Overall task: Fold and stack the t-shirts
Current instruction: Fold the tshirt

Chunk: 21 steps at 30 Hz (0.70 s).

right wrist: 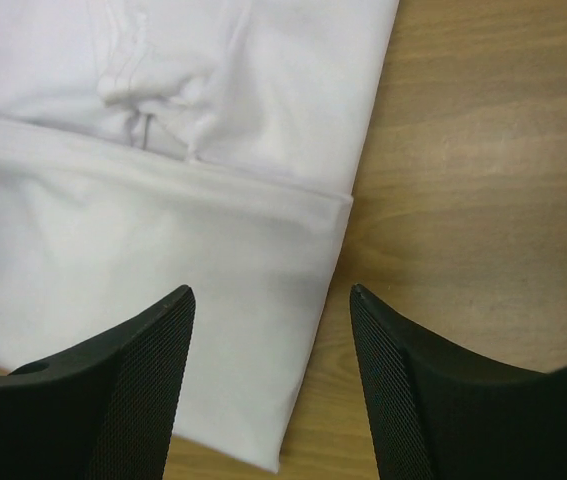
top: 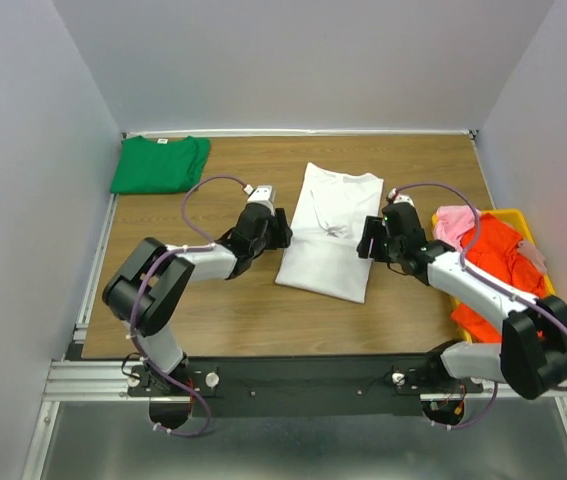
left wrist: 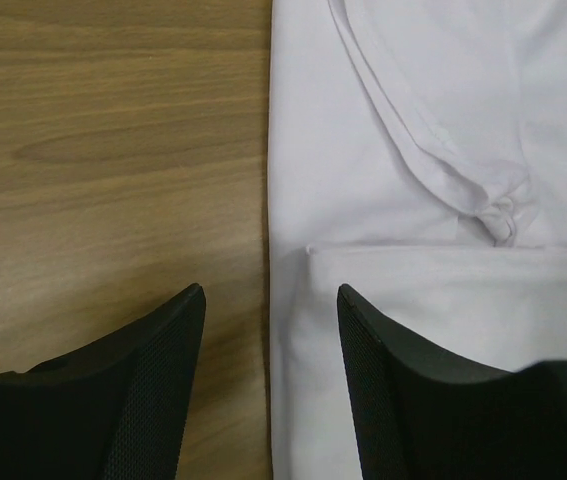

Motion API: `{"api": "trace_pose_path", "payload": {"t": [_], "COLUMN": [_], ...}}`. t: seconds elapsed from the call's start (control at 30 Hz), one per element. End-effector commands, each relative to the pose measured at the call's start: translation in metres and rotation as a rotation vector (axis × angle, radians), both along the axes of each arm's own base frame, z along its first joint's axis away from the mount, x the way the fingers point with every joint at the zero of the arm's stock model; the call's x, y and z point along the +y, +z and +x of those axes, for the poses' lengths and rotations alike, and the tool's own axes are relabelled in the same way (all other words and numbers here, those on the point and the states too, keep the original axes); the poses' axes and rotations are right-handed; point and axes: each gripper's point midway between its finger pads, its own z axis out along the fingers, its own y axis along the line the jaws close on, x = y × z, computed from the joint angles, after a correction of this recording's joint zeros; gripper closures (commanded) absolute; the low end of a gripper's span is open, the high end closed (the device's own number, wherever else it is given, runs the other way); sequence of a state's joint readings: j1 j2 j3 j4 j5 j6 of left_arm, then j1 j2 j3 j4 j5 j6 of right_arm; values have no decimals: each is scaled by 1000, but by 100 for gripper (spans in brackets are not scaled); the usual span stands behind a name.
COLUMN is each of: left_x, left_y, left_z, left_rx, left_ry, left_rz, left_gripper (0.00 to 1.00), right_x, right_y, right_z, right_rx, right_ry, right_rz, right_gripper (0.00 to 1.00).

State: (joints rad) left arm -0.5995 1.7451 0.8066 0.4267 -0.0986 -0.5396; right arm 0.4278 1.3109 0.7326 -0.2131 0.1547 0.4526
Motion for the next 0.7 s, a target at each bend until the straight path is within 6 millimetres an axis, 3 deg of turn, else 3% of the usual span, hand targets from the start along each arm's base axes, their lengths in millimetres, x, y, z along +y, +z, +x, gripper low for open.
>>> {"api": "trace_pose_path", "payload": {"t": [0.0,0.2,0.3,0.5,0.67], "left_x": [19,12,15,18,23], "left_y": [9,0,-6,-9,-8], "left_z": [-23,-69,-82,-98,-102], "left_rx": [-16,45,78,119,122], "left_ry": [3,-67,-70,-76,-78], "left_rz": [34,21,32,61,73], "left_gripper": [37,40,41,40,39], "right_x": [9,24,23,24,28], "right_y": [-12,-29,-39,-50,-52], "right_z": [-42,-87,-102,-122,-128], "right_rx": [120,240,272,318,329], "right_ry": [31,50,42,26,31], "right_rz": [102,229,241,271,271], "right_gripper": [31,36,37,42,46]}}
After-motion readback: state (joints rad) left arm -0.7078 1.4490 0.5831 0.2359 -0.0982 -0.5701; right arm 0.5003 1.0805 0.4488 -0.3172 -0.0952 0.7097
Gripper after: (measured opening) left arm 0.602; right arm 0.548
